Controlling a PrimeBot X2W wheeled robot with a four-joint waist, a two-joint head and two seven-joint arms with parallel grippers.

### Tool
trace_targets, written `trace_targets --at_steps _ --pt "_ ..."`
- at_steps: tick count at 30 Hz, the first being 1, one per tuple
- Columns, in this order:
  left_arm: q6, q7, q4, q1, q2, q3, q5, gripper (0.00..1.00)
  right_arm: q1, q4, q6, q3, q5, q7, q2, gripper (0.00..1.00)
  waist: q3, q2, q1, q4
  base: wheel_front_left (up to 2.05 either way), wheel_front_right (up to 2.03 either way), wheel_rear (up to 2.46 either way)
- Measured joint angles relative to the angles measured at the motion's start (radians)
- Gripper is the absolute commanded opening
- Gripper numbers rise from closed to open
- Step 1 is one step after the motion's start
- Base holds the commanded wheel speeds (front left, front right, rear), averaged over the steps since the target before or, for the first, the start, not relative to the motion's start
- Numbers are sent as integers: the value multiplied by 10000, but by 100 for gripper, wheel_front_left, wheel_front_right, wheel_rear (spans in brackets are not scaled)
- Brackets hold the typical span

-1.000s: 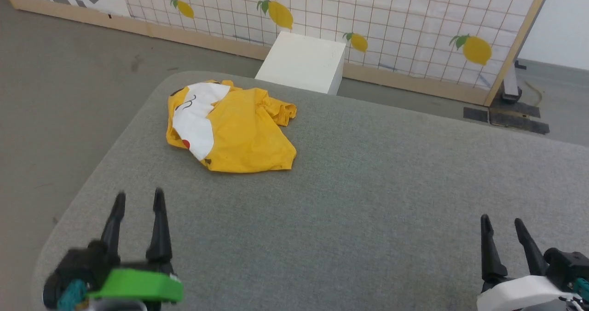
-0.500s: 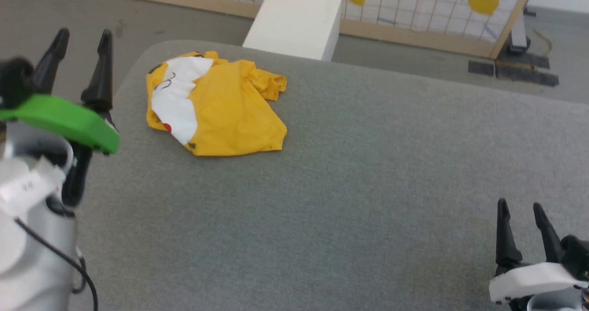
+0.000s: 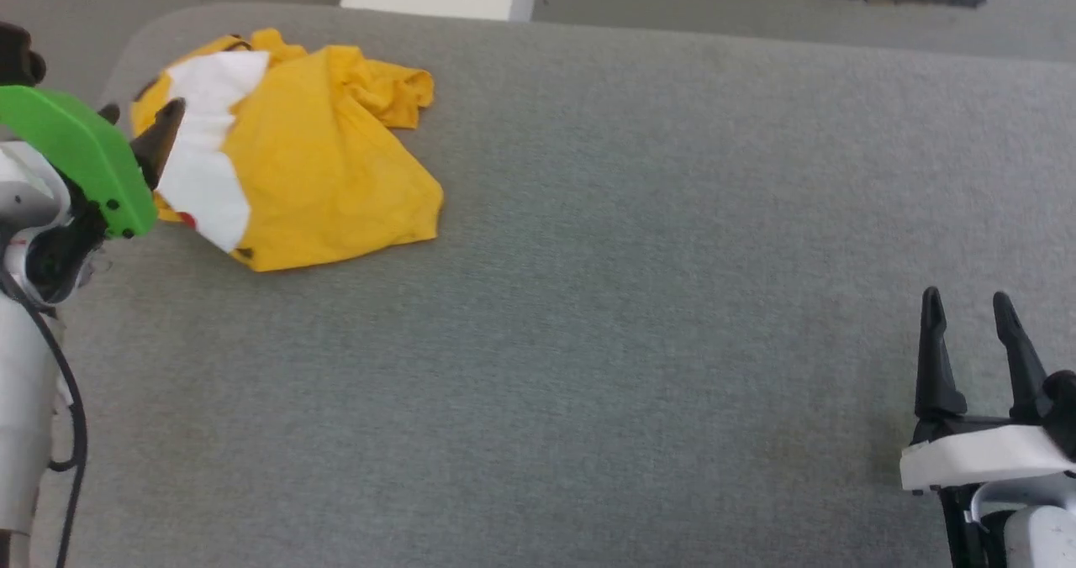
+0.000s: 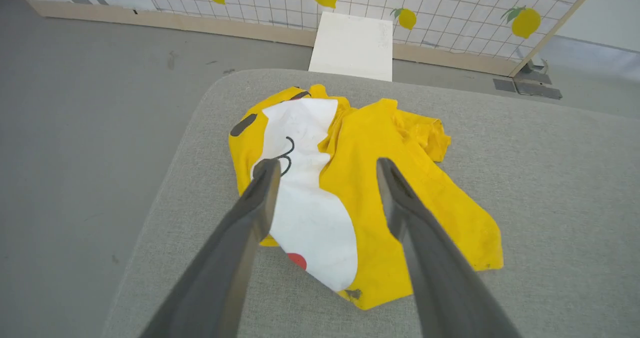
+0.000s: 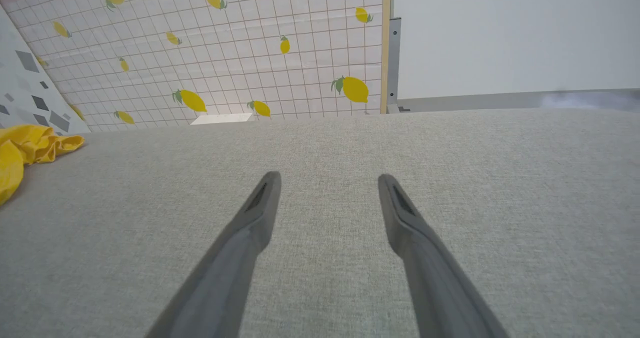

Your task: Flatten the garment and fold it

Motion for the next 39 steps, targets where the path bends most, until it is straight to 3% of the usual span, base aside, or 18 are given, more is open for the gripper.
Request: trace_targets --at_steps 9,18,19,20,29,39 --pt "543 1260 1555 -646 180 290 -581 100 -221 -552 0 -96 -104 0 0 100 1250 0 0 -665 0 0 0" --pt "963 1444 2397 -1087 -27 309 -859 100 -311 -918 0 -155 -159 0 0 100 2363 0 0 -1063 0 0 0" --pt "938 1475 2460 -1160 12 305 -859 46 -347 -945 0 -140 -159 0 0 100 2467 0 0 -1102 0 0 0" --pt "849 1471 2497 -1221 44 293 -859 0 -378 -976 0 -134 -159 0 0 100 2559 0 0 -1139 0 0 0" --pt "464 1388 3014 -1516 288 303 -984 0 -441 -982 0 -249 -159 0 0 100 2662 0 -1 -1391 0 0 0" --pt "94 581 3018 -1539 23 40 -1150 0 -424 -600 0 -184 44 0 0 100 1873 0 0 -1421 0 0 0"
